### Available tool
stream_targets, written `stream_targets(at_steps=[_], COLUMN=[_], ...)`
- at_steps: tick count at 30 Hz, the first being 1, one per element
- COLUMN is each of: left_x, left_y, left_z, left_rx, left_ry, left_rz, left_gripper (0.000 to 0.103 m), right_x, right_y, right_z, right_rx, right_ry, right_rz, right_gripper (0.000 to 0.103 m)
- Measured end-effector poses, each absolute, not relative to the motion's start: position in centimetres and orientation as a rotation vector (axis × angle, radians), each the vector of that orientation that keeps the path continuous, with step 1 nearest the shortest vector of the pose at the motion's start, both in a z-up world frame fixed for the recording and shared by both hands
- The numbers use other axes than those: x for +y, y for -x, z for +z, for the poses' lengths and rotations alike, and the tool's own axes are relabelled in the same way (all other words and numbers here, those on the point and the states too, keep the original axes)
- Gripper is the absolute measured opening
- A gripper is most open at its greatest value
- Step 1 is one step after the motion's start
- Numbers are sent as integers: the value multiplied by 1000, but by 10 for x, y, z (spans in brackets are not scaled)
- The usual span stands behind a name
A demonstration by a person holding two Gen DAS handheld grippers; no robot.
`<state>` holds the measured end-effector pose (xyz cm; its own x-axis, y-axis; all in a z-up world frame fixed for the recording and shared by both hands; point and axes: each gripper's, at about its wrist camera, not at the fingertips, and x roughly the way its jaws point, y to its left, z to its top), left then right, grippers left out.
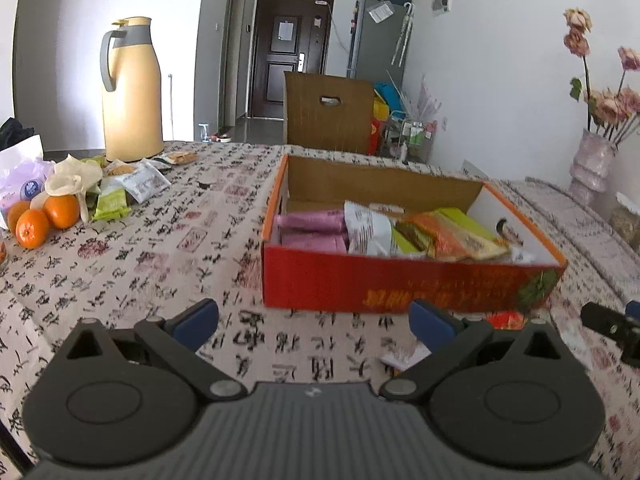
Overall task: Organize snacks
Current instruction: 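Withdraw both grippers from the box toward the remaining snacks, then lower the right gripper onto a white packet and close it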
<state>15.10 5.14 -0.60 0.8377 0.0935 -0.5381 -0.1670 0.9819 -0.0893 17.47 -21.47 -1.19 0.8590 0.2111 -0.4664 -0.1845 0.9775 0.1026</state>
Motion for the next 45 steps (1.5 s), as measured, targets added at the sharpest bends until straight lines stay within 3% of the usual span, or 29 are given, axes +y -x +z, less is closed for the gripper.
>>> stream_targets(at_steps=[9,38,45], left_x=[52,54,54], left_y=[-154,-159,-159], left_z=[-36,-44,-44], left_rx=[604,633,633], left_ry=[137,156,160], left_rz=[120,135,132], left_gripper=[103,103,103], right_x=[-229,-233,-228], right_y=[-168,-246,-246], right_z=[-31,-65,-70], right_rx=[557,723,731], right_ry=[-28,-32,3], right_rz=[172,71,68], right_gripper=[103,103,97])
